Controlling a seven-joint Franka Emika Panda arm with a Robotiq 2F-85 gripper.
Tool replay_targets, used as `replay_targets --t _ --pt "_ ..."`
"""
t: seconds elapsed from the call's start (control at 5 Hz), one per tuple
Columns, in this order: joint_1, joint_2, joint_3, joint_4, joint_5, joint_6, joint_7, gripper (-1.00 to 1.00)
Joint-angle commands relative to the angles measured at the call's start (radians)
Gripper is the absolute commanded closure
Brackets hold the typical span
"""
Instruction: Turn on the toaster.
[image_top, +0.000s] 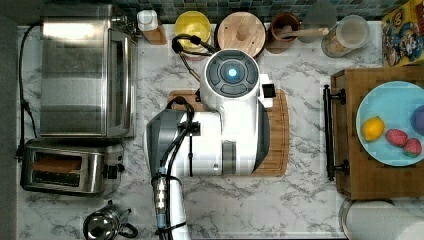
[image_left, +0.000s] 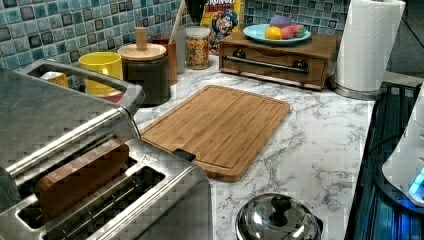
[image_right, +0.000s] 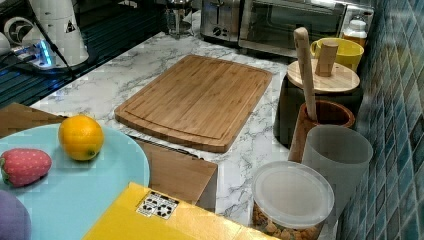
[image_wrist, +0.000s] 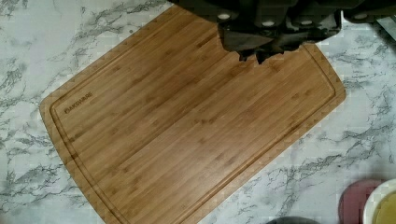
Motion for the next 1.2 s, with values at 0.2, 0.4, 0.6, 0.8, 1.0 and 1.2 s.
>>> replay_targets --t 0.2,0.4,0.6,0.8,1.0,1.2 --pt "0.002 0.026 0.003 -0.007 0.020 -0.004 -0.069 1.00" --pt "0.023 -0.024 0.025 -0.085 0.059 0.048 -0.118 1.00" --pt "0.059 -0.023 0.064 -0.089 0.083 0.027 -0.173 1.00" --pt "0.094 -0.134 0.116 -0.146 0.091 0.019 -0.173 1.00" --pt "0.120 -0.161 0.127 -0.156 0.119 0.014 -0.181 1.00" --pt "0.152 -0.187 0.162 -0.186 0.105 0.026 -0.164 1.00"
